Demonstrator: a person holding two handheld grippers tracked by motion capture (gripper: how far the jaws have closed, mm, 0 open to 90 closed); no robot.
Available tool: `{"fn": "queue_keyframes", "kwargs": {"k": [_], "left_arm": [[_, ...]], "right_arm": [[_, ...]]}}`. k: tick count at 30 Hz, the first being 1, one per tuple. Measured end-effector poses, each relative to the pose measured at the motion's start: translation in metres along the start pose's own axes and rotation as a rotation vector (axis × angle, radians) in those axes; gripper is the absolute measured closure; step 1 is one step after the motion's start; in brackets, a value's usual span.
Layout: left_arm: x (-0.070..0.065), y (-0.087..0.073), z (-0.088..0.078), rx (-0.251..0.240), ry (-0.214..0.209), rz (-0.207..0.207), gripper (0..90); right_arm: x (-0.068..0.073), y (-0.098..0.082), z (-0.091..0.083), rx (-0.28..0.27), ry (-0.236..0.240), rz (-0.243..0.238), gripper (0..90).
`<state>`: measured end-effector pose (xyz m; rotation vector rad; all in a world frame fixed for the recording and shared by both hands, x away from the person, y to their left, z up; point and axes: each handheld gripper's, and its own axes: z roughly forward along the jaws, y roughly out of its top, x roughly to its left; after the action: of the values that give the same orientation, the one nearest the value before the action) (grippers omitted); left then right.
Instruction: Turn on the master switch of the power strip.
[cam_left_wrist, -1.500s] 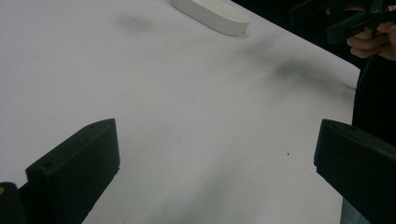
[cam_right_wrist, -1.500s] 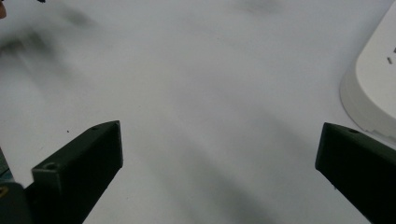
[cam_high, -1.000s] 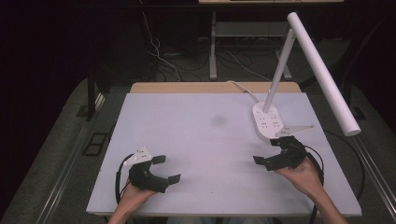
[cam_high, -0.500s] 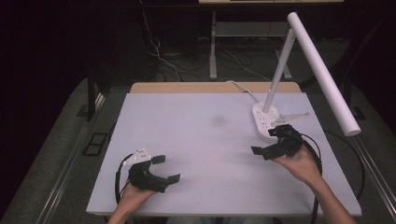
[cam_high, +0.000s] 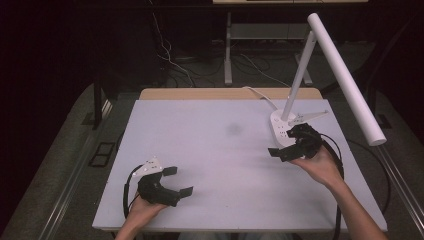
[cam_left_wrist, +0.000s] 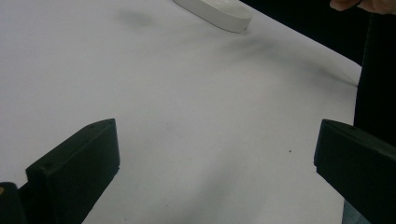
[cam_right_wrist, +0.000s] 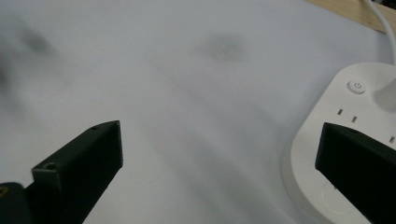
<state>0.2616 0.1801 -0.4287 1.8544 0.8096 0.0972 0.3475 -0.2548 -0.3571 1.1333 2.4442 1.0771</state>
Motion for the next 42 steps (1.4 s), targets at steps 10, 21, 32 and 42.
{"fn": "queue_keyframes", "kwargs": {"k": [10,21,32,42], "left_arm": [[0.001,0.0,0.0,0.004,-0.002,-0.001,0.0],[0.0,-0.001,0.001,0.015,-0.006,0.002,0.0],[0.001,0.0,0.001,0.012,-0.005,-0.001,0.0],[0.0,-0.001,0.001,0.013,-0.005,0.001,0.0]], "right_arm": [[-0.014,0.011,0.004,0.009,-0.02,0.013,0.2],[-0.028,0.023,0.011,0.038,-0.056,0.013,0.2],[-0.036,0.036,0.017,0.064,-0.08,0.0,0.2],[-0.041,0.052,0.022,0.09,-0.116,-0.042,14.8]]}}
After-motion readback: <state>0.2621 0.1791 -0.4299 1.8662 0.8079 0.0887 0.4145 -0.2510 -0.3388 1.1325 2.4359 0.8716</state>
